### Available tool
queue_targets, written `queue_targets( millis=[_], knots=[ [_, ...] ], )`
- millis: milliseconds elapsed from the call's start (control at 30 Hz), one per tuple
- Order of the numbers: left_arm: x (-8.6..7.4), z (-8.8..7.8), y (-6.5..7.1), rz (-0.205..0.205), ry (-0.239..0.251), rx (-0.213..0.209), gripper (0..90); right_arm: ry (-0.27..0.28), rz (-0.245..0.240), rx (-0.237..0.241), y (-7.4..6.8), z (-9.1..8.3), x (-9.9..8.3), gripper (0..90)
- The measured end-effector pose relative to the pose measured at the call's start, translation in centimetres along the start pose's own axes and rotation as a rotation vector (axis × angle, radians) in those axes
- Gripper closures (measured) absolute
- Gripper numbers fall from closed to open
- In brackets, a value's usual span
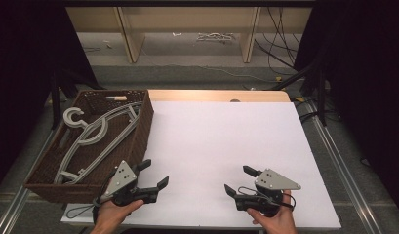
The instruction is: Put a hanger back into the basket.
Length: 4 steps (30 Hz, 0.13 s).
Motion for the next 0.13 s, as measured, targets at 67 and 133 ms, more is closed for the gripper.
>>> queue_targets(
  millis=[67,133],
  knots=[
    [-0.06,0.05,0.04,-0.008,0.005,-0.009,18.4,0.001,0.0,-0.001,0.01,0.0,0.01,16.2],
    [-0.02,-0.03,-0.02,-0.004,-0.001,-0.001,18.4,0.002,0.001,-0.001,0.0,0.04,0.02,16.2]
  ],
)
Point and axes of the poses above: each handheld gripper's, and its own axes: z roughly forward along the jaws, x roughly out of its top, y roughly to its right, the point moved 2 cm from there along z, roughly forward along the jaws, and after that the axes turned 2 degrees about -y, right-handed, at the moved point
